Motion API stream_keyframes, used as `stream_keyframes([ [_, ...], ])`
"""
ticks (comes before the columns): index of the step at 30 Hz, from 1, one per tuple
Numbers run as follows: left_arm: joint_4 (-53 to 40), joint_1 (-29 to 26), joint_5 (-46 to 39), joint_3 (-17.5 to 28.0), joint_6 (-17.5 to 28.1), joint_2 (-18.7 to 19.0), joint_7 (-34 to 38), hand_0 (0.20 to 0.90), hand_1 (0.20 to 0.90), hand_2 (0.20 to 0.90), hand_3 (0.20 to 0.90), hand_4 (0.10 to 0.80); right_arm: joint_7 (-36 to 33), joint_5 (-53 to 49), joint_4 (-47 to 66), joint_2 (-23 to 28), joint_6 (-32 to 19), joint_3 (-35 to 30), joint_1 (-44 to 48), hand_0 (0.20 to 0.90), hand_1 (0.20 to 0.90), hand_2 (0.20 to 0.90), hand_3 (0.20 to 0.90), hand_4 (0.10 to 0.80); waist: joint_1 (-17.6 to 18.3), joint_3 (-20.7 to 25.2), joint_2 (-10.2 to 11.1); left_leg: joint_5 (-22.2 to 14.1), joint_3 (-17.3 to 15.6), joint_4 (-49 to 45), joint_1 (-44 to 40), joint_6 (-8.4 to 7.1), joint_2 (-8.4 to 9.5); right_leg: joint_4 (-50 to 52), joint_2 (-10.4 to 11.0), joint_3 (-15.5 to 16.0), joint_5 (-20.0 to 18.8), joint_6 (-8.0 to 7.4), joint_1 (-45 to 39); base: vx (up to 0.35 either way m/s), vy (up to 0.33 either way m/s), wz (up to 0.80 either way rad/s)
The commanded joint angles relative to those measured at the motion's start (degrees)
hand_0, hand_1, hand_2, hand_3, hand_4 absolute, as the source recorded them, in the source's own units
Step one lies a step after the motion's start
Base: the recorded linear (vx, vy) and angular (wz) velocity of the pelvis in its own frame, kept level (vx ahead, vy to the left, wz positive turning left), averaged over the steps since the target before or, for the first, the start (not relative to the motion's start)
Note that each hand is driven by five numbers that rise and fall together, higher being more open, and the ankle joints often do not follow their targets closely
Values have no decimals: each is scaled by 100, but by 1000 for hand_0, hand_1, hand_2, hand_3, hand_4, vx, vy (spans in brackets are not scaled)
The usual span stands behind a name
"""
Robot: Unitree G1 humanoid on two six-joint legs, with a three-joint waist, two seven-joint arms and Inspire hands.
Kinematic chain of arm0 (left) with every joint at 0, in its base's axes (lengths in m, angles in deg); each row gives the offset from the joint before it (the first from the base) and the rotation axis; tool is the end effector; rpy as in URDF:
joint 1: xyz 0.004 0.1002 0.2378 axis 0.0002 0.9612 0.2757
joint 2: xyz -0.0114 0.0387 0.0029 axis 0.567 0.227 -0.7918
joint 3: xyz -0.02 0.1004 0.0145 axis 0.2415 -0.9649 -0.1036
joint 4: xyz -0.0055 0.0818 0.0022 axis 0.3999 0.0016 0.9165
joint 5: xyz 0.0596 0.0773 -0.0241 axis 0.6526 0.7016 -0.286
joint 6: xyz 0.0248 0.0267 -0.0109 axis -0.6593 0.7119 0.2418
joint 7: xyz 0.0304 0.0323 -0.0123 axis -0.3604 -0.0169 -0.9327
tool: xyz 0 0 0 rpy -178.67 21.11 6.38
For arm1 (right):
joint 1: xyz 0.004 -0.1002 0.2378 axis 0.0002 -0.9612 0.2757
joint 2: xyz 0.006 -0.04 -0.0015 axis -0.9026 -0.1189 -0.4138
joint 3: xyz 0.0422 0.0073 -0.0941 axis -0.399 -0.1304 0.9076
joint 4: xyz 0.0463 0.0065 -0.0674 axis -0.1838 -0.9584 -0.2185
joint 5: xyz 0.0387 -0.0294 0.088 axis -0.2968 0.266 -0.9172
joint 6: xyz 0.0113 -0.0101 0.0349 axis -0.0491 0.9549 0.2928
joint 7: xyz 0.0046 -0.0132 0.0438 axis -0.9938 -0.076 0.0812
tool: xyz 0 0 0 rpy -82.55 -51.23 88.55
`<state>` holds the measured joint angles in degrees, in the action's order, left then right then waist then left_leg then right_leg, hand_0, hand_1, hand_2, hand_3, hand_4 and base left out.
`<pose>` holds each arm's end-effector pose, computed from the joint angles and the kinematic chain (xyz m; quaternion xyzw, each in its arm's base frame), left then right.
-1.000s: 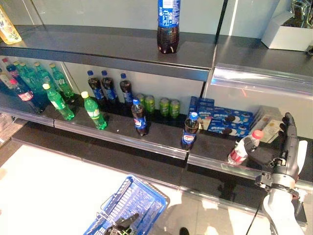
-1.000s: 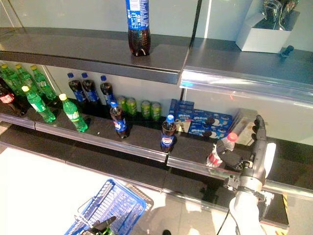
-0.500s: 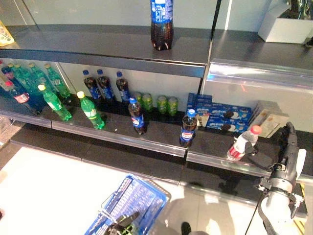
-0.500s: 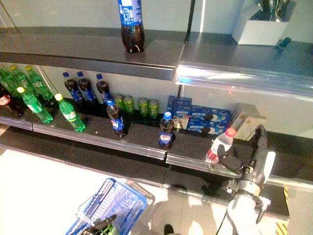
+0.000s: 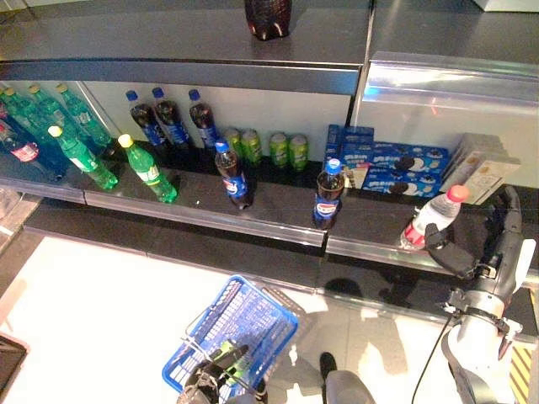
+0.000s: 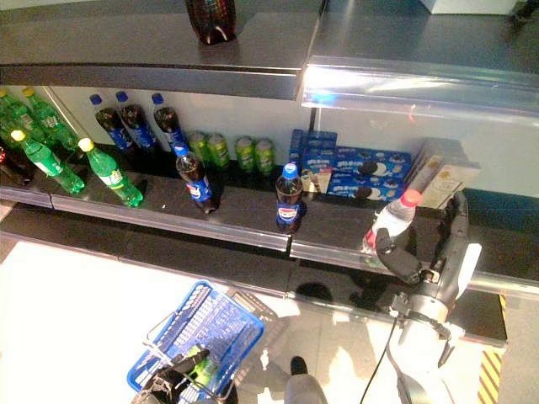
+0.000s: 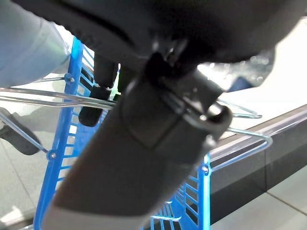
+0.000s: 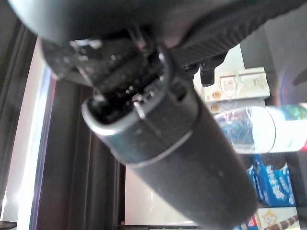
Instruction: Pick up the drink and place into the basket.
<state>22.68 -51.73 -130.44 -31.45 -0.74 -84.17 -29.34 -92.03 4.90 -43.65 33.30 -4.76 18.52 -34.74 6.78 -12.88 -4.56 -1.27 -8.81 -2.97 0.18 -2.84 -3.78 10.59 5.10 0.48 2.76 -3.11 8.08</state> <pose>0.1017 0.1742 -0.1060 -0.2513 0.4654 0.2442 0.8128 0.1705 -0.2433 0.0692 -0.1194 -0.1540 -0.3064 0.9317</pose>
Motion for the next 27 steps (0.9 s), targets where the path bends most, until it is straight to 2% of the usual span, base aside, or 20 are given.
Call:
stream_keyframes([
  [1, 29, 542, -141, -80, 127, 490, 229, 300, 300, 300, 200, 100, -329, 174, 412, 191, -672, -120, 671, 900, 900, 900, 900, 800, -12, -26, 249, -171, 183, -1211, 582, 47, -27, -19, 197, -94, -85, 41, -164, -100, -13, -4],
  [3, 287, 340, -301, -181, 314, 500, 179, 300, 300, 300, 200, 100, -593, 332, 375, 201, -662, 34, 978, 900, 900, 900, 900, 800, 0, -204, 235, -105, 222, -1372, 795, 42, -33, 100, 189, -114, -77, 66, 2, -111, -35, -3],
  [5, 1004, 45, -460, -268, 813, 427, -29, 300, 300, 300, 200, 100, -837, 413, 153, 167, -881, 234, 1188, 900, 900, 900, 900, 800, 61, -318, 313, -84, 216, -1564, 971, 39, -79, 225, 171, -134, -59, 94, 146, -77, -101, -1],
  [8, 1119, -129, -442, -412, 1091, 315, 123, 300, 300, 300, 200, 100, -1164, 519, -98, -2, -1051, 304, 1412, 900, 900, 900, 900, 800, 16, -497, 417, -8, 284, -1800, 1197, 11, -108, 283, 152, -113, -86, 116, 212, -54, -143, 0],
  [10, 1000, -147, -435, -429, 1114, 315, 162, 300, 300, 300, 200, 100, -1256, 531, -108, -54, -980, 254, 1550, 900, 900, 900, 900, 800, -24, -597, 410, 38, 337, -1872, 1305, -1, -101, 288, 146, -99, -97, 131, 236, -56, -74, 4],
  [16, 607, -179, -533, -448, 963, 362, 118, 300, 300, 300, 200, 100, -1348, 519, 11, -7, -688, 124, 1865, 900, 900, 900, 900, 800, -56, -840, 207, 257, 446, -2058, 1625, -42, -41, 384, 114, -119, -91, 197, 435, -38, 3, 0],
  [27, 372, -100, -569, -582, 970, 273, -23, 300, 300, 300, 200, 100, -1273, 375, -29, -44, -622, 60, 1922, 900, 900, 900, 900, 800, -43, -1047, -10, 519, 474, -2256, 1869, -83, 10, 489, 114, -124, -47, 273, 545, 3, 0, 0],
])
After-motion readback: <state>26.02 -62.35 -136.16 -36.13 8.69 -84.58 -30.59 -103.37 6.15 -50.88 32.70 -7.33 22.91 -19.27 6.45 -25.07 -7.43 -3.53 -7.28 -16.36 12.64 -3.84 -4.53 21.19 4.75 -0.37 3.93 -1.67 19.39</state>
